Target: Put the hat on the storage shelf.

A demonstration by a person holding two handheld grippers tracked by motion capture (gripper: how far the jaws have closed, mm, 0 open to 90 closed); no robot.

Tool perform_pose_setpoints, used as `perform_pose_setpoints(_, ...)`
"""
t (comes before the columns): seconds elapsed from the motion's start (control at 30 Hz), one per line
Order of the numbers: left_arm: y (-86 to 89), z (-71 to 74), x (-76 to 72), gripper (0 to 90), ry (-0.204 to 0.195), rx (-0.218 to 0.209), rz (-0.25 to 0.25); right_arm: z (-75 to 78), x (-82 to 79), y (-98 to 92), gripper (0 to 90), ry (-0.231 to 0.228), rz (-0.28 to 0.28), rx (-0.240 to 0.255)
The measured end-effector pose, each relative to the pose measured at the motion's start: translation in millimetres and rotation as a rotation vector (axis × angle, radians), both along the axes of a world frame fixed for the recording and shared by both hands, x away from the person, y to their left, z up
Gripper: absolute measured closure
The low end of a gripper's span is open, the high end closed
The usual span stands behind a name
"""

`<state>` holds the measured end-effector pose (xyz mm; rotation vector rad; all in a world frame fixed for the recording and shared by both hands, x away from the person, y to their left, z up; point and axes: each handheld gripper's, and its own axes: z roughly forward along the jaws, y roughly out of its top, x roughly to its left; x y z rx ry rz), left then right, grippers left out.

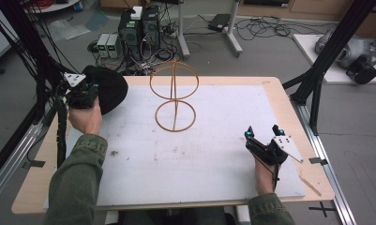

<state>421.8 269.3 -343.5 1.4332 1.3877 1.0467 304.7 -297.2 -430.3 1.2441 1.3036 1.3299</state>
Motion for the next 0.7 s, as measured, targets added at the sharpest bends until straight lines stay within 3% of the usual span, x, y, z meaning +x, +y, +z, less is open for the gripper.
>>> perform_pose_setpoints(0.17, -1.1, 7.5, -8.9, 86.8, -0.042, -0.012, -0.014, 0.2, 0.2, -0.9, 6.5, -0.002, 0.003, 0.009)
perform_pose_setpoints(0.7, 3.1, 32.2, -30.5, 86.8, -0.123, -0.064, -0.031, 2.2, -1.3, 3.3, 6.5, -0.002, 0.004, 0.015)
